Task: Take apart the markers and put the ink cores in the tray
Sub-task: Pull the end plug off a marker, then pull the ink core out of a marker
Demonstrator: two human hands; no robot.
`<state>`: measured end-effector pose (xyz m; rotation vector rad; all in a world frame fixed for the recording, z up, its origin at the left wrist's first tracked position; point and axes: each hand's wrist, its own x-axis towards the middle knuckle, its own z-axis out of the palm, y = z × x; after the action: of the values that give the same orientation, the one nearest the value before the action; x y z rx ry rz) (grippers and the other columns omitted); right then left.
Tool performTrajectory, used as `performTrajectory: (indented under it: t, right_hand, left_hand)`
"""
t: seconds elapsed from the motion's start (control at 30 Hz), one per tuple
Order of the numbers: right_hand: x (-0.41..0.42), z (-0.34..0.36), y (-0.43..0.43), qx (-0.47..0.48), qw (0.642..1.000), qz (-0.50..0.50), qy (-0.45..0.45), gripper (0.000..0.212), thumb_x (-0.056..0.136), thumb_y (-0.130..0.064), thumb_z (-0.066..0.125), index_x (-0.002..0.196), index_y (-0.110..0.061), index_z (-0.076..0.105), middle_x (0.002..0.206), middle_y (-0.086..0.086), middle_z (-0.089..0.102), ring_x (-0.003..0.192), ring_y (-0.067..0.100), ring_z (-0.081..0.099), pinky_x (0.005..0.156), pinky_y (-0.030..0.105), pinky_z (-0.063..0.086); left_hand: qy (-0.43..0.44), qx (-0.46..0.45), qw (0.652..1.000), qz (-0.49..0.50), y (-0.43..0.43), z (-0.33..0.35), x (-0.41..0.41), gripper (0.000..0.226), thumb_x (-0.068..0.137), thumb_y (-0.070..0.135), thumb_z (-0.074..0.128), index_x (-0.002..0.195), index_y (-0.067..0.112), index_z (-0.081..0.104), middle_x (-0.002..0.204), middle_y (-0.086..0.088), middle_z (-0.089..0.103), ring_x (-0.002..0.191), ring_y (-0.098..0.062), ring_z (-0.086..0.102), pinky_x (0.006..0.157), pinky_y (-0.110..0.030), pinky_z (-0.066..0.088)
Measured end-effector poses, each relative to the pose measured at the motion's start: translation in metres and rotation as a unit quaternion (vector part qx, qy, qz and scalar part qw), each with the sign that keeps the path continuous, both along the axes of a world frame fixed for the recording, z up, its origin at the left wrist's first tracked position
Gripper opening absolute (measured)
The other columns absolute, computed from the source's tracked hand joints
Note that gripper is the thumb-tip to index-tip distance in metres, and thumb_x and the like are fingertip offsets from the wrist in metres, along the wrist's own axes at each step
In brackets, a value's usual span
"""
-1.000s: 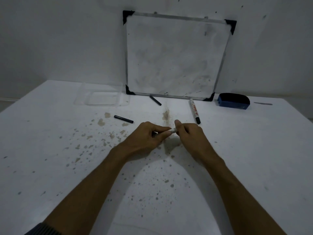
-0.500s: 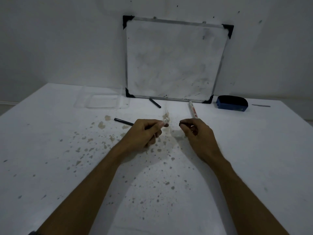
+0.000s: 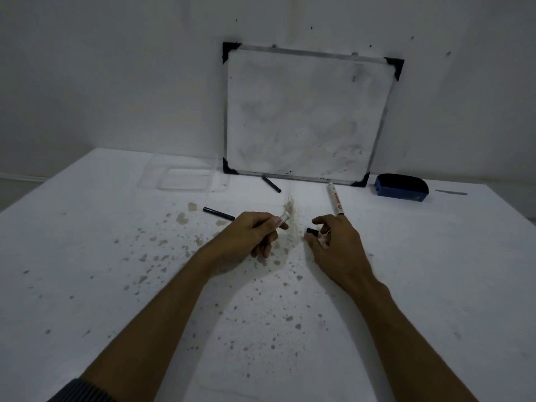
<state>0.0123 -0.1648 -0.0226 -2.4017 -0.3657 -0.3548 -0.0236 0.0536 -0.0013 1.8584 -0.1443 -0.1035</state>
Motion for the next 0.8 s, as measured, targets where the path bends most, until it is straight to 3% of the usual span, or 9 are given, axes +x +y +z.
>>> performTrajectory:
  t: [0.1,0.17,0.3,0.43,0.53,0.63,0.67,0.7,0.8]
  right_hand:
    - [-0.009,0.010,0.008,0.138,0.990,0.018,0.006,0.024,0.092,-0.029,0.072,0.115,-0.026,0.066,0.099,-0.006,0.063,0.079,0.003,0.060,0.071,0.010,0.046]
    - [-0.017,0.020,0.014,0.216,0.974,0.041,0.051,0.026,0.093,-0.036,0.070,0.116,-0.024,0.065,0.098,-0.009,0.067,0.083,0.001,0.064,0.069,0.011,0.050]
    - [-0.032,0.029,0.024,0.310,0.935,0.089,0.145,0.057,0.078,-0.059,0.070,0.123,-0.027,0.057,0.103,-0.006,0.074,0.086,0.007,0.074,0.069,0.017,0.057]
    - [-0.032,0.026,0.022,0.351,0.921,0.087,0.145,0.036,0.086,-0.032,0.078,0.118,-0.023,0.064,0.089,0.001,0.078,0.078,0.014,0.075,0.069,0.022,0.060]
    - [-0.028,0.023,0.021,0.497,0.838,0.085,0.212,0.023,0.089,-0.020,0.076,0.111,-0.013,0.073,0.085,0.004,0.076,0.077,0.017,0.072,0.074,0.025,0.060]
    - [-0.023,0.019,0.020,0.601,0.753,0.068,0.260,0.015,0.093,-0.023,0.071,0.101,-0.011,0.077,0.078,0.004,0.067,0.073,0.013,0.063,0.075,0.025,0.057]
    - [-0.021,0.018,0.020,0.599,0.757,0.062,0.254,0.015,0.095,-0.025,0.069,0.097,-0.014,0.078,0.076,0.003,0.063,0.070,0.013,0.059,0.074,0.026,0.055]
    - [-0.020,0.017,0.020,0.572,0.786,0.055,0.230,0.017,0.097,-0.028,0.066,0.094,-0.016,0.078,0.074,0.003,0.060,0.069,0.013,0.056,0.072,0.028,0.053]
    - [-0.023,0.021,0.022,0.458,0.880,0.035,0.120,0.029,0.101,-0.038,0.058,0.098,-0.013,0.071,0.070,-0.002,0.060,0.066,0.012,0.054,0.067,0.029,0.050]
  left_hand:
    - [0.019,-0.091,0.996,0.001,-0.005,0.005,-0.004,0.035,0.110,0.033,0.047,0.119,0.007,0.069,0.092,-0.007,0.079,0.087,-0.028,0.079,0.079,-0.038,0.063]
    - [0.012,-0.166,0.986,0.030,-0.012,0.005,-0.005,0.035,0.111,0.032,0.044,0.118,0.005,0.066,0.106,-0.011,0.082,0.104,-0.027,0.078,0.095,-0.039,0.061]
    - [-0.012,-0.246,0.967,0.061,-0.026,0.001,-0.004,0.040,0.113,0.030,0.040,0.121,-0.003,0.061,0.122,-0.013,0.078,0.118,-0.026,0.073,0.104,-0.037,0.056]
    - [0.013,-0.334,0.940,0.072,-0.033,-0.004,-0.005,0.037,0.113,0.024,0.041,0.124,-0.005,0.063,0.127,-0.017,0.075,0.122,-0.032,0.071,0.109,-0.045,0.053]
    - [0.068,-0.391,0.914,0.090,-0.035,-0.006,-0.004,0.035,0.108,0.019,0.053,0.127,-0.009,0.065,0.126,-0.024,0.073,0.120,-0.034,0.071,0.107,-0.046,0.055]
    - [0.110,-0.368,0.920,0.079,-0.035,-0.004,-0.005,0.034,0.102,0.012,0.062,0.126,-0.012,0.066,0.121,-0.028,0.073,0.110,-0.033,0.073,0.100,-0.041,0.060]
    - [0.129,-0.369,0.918,0.065,-0.036,-0.001,-0.006,0.035,0.102,0.011,0.063,0.127,-0.013,0.065,0.123,-0.030,0.072,0.110,-0.033,0.071,0.100,-0.040,0.060]
    - [0.152,-0.391,0.906,0.054,-0.038,0.002,-0.007,0.039,0.103,0.014,0.061,0.129,-0.014,0.063,0.127,-0.032,0.069,0.113,-0.034,0.070,0.103,-0.040,0.058]
    - [0.235,-0.558,0.795,0.043,-0.040,0.001,-0.009,0.057,0.108,0.033,0.045,0.137,-0.016,0.055,0.137,-0.035,0.063,0.129,-0.040,0.063,0.114,-0.045,0.048]
